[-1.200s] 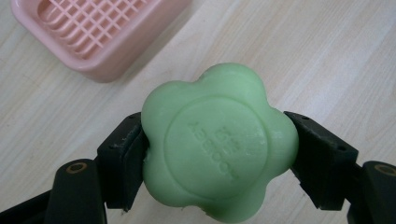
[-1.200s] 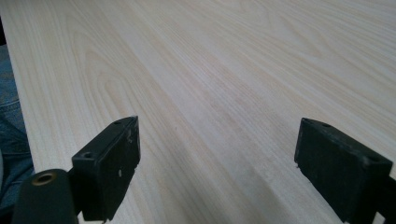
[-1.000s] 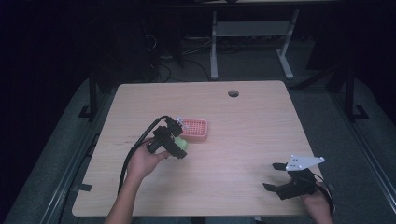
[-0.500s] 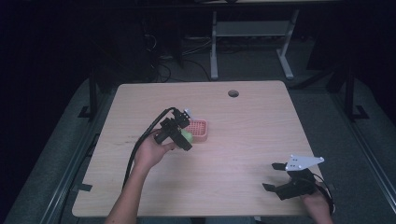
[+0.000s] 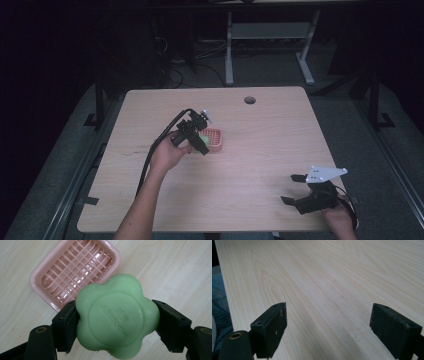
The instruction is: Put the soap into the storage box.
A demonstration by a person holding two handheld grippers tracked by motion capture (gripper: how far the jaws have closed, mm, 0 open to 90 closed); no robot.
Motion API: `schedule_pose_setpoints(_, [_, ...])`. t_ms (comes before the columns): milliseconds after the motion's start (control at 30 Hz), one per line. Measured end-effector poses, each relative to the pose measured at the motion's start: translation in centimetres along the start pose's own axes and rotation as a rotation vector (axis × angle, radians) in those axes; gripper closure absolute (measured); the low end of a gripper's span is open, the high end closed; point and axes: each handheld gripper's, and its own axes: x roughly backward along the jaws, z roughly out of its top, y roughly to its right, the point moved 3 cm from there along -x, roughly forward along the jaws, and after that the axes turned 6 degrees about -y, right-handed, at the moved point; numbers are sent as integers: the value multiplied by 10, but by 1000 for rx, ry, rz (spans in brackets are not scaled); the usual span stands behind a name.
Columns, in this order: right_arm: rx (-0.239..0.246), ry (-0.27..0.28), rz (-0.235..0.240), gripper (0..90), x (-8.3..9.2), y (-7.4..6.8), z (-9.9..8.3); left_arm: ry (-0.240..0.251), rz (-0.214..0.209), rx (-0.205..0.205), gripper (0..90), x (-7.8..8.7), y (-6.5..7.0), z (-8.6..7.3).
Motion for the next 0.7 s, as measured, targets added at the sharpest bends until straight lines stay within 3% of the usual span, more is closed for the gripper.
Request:
schedule_pose_setpoints(467, [-2, 3, 2, 138, 0, 0, 0, -2, 0, 39, 266, -5, -14, 22])
schedule_pose_setpoints(700, [-5, 6, 2, 138, 0, 0, 0, -18, 3, 29, 266, -6, -20, 33])
